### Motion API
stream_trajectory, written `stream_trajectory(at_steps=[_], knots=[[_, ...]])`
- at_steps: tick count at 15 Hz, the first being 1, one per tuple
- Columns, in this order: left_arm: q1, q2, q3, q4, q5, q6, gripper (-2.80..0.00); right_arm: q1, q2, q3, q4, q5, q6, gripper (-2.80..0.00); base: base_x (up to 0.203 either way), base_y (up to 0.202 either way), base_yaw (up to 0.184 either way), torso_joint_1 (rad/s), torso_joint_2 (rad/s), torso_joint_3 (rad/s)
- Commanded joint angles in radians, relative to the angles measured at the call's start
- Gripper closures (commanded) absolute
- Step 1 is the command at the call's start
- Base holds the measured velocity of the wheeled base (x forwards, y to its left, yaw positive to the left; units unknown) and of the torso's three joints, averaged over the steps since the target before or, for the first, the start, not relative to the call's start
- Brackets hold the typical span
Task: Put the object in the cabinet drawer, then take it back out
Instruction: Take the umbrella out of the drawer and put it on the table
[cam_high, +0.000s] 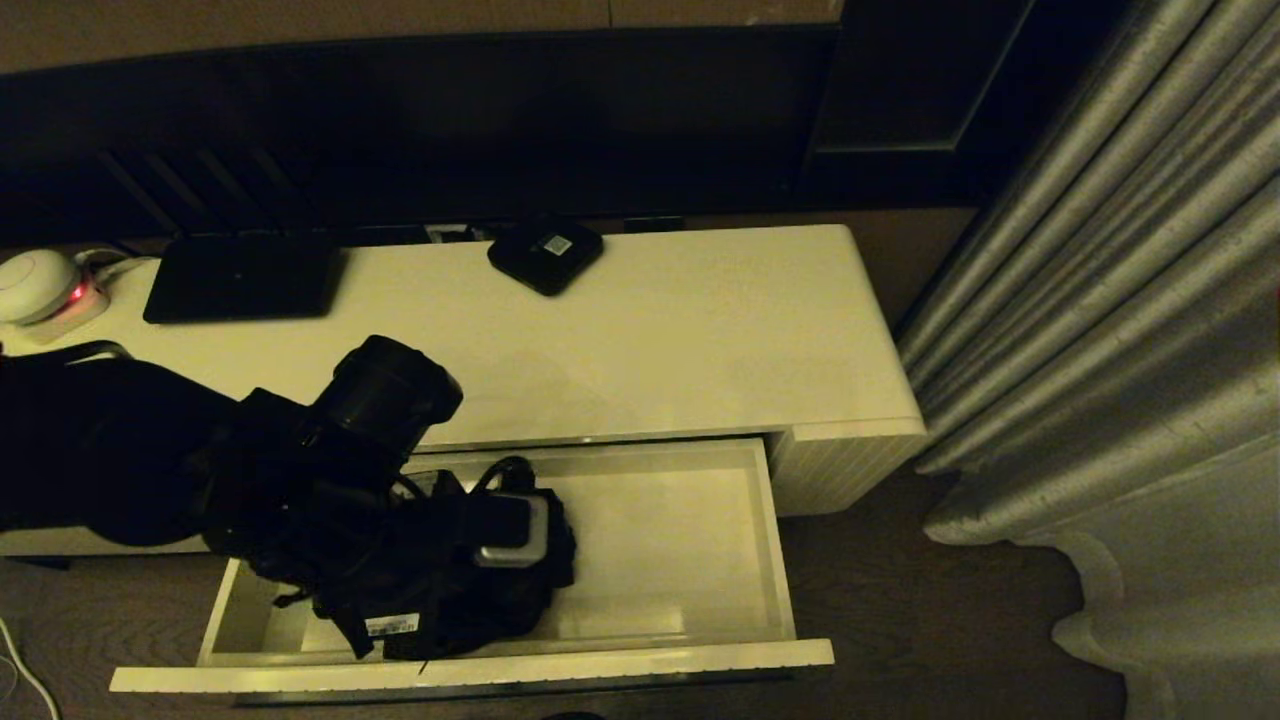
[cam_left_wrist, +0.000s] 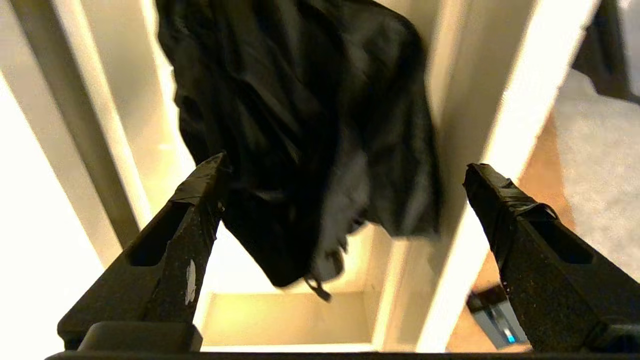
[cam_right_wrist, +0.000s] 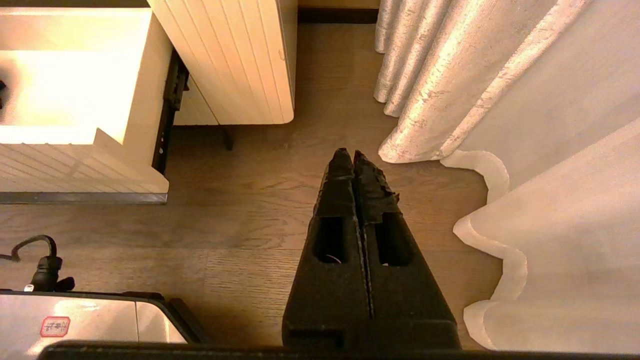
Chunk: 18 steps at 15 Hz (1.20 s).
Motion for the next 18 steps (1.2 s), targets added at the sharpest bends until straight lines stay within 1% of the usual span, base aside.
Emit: stream_trajectory(at_steps=[1, 4, 8, 13, 18], knots=[[0.002, 0.058, -0.001, -0.055, 0.002, 0.005, -2.8, 0.0, 0.0, 0.002, -0.001, 0.001, 0.0, 0.0, 0.0, 0.0, 0.0, 0.0, 0.0, 0.0], [0.002, 0.098, 0.001, -0.117, 0.014, 0.005, -2.8, 0.0, 0.0, 0.001, -0.001, 0.001, 0.0, 0.0, 0.0, 0.0, 0.0, 0.0, 0.0, 0.0], [0.002, 0.139, 0.008, -0.161, 0.015, 0.002, -2.8, 0.0, 0.0, 0.002, -0.001, 0.001, 0.0, 0.0, 0.0, 0.0, 0.0, 0.0, 0.0, 0.0], [0.002, 0.173, 0.013, -0.178, 0.014, -0.001, -2.8, 0.0, 0.0, 0.002, -0.001, 0.0, 0.0, 0.0, 0.0, 0.0, 0.0, 0.0, 0.0, 0.0], [0.001, 0.212, 0.038, -0.23, 0.013, -0.001, -2.8, 0.0, 0.0, 0.002, -0.001, 0.001, 0.0, 0.0, 0.0, 0.0, 0.0, 0.0, 0.0, 0.0]])
